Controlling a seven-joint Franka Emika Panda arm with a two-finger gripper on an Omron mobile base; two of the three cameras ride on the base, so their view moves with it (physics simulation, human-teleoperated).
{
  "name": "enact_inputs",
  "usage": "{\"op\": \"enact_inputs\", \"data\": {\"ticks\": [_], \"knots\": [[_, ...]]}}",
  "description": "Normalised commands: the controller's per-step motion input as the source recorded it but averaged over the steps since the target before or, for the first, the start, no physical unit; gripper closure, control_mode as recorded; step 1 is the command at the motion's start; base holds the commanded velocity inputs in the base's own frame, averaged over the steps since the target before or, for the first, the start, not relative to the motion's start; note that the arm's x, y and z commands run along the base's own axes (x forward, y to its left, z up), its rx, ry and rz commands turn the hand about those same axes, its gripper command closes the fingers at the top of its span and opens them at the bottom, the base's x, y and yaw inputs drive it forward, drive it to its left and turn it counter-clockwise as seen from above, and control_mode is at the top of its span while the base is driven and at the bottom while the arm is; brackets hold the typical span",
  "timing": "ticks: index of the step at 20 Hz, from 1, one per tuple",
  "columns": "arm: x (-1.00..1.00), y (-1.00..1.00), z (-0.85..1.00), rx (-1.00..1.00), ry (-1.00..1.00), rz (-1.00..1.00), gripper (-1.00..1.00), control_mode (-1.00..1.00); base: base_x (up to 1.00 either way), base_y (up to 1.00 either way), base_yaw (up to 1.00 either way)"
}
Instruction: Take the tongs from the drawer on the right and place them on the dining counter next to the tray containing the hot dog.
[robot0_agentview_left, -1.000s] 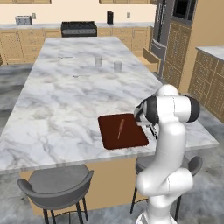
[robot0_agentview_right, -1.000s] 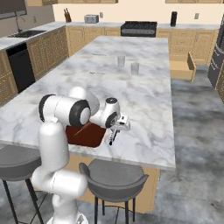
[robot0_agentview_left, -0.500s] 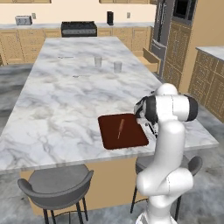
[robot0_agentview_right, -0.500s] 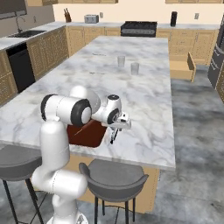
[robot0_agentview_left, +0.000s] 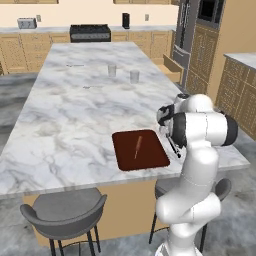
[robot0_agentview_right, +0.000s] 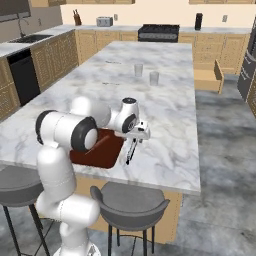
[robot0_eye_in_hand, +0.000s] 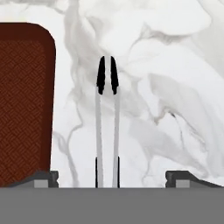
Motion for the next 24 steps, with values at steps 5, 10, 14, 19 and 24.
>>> {"op": "enact_inputs", "data": {"ticks": [5,10,14,19,24], "knots": [[-0.8,0.2,0.55,0.0,-0.09,0.01,-1.0,-1.0,0.0,0.0,0.0],[-0.68,0.45,0.65,0.0,-0.1,0.03,-1.0,-1.0,0.0,0.0,0.0],[-0.56,0.34,0.87,0.0,-0.13,0.02,-1.0,-1.0,0.0,0.0,0.0],[-0.7,0.37,0.77,0.0,-0.19,0.02,-1.0,-1.0,0.0,0.0,0.0],[-0.84,0.51,0.62,0.0,-0.24,0.04,-1.0,-1.0,0.0,0.0,0.0]]}}
